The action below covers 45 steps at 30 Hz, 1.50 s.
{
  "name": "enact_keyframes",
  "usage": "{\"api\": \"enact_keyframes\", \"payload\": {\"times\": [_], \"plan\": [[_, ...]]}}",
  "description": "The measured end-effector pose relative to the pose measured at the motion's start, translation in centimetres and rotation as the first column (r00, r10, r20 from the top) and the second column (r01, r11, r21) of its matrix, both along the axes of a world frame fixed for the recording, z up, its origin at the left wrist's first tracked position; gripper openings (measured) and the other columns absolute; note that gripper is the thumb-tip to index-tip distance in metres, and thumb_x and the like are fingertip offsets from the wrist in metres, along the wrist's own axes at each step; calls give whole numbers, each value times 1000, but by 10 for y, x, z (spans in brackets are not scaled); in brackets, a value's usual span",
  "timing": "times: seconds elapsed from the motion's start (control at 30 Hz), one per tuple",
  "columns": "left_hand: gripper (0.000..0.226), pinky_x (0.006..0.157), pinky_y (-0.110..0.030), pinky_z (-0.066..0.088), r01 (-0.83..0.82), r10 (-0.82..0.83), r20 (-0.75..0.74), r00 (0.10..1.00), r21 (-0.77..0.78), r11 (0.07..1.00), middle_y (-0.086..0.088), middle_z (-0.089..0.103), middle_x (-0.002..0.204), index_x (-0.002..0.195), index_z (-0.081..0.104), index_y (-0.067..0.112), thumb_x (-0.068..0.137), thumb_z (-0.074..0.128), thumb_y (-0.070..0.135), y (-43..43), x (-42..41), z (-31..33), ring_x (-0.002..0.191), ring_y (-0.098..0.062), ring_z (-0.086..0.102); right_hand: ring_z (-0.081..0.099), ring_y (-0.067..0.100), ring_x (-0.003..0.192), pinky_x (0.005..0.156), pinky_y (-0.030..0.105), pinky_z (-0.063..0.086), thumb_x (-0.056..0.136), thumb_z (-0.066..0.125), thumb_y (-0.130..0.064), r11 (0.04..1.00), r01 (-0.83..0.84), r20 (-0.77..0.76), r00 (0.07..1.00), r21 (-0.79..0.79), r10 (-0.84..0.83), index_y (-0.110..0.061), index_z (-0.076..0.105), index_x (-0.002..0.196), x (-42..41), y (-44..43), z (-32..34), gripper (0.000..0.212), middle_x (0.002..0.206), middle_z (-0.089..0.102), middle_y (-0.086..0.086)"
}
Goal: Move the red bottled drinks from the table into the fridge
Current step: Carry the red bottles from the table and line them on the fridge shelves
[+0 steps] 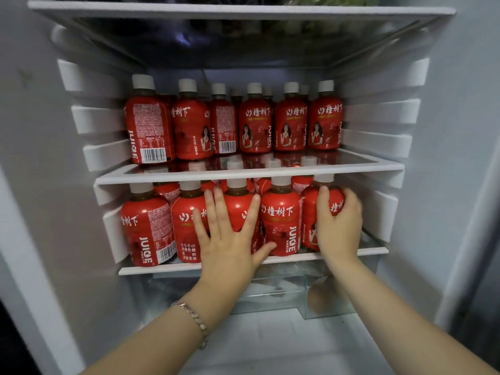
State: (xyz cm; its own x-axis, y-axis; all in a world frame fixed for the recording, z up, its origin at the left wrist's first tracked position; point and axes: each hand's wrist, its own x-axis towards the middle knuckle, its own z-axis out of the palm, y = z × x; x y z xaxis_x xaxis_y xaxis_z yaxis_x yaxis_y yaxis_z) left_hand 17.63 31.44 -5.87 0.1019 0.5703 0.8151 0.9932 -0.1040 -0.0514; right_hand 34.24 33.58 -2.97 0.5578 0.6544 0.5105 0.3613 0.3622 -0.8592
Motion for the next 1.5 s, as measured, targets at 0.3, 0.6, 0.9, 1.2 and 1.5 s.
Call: {"api": "enact_keyframes", "payload": {"times": [0.3, 0.6, 0.9, 1.2, 1.5], "plan": [[59, 115, -42, 14, 422, -460, 303, 834, 184, 887, 7, 4, 151, 142, 25, 31, 87, 47, 38, -32, -35, 85, 143, -21, 3, 40, 4, 97, 90, 3, 27, 80, 49, -17, 856, -297, 541, 840, 422, 24, -12, 63, 80, -40, -36, 63, 14, 96, 47, -8], [87, 116, -39, 9, 99, -87, 516, 852, 3, 995, -16, 0, 154, 149, 6, 16, 84, 62, 30, 20, -74, 158, 143, -30, 2, 33, 24, 132, 105, 33, 36, 86, 61, -30, 925, -324, 778, 522, -199, 350, -26, 27, 142, -93, 16, 147, 66, 139, 34, 9], [71, 111, -36, 19, -28, -6, 395, 919, 81, 996, -15, 32, 143, 147, 26, 22, 83, 58, 22, 39, -95, 163, 130, -31, 29, 8, 36, 142, 112, 40, 18, 87, 55, -48, 909, -262, 861, 317, -323, 397, -42, 26, 143, -154, 60, 177, 64, 154, 13, 17], [54, 102, -47, 34, -91, 44, 308, 950, 138, 986, -25, 37, 134, 134, 49, 18, 81, 60, 14, 42, -97, 158, 120, -40, 38, 39, 36, 117, 93, 34, 40, 75, 61, -49, 993, -37, 905, 410, -111, 116, -34, 38, 132, -111, 43, 169, 63, 125, 40, 17], [63, 85, -50, 46, -174, 131, 282, 950, 135, 975, -31, 49, 119, 125, 55, 8, 64, 72, 6, 41, -92, 157, 102, -45, 50, 42, 25, 129, 103, 13, 22, 81, 54, 5, 875, -479, 807, 542, 67, 236, -9, 53, 128, -123, 37, 158, 49, 133, 49, 13]]}}
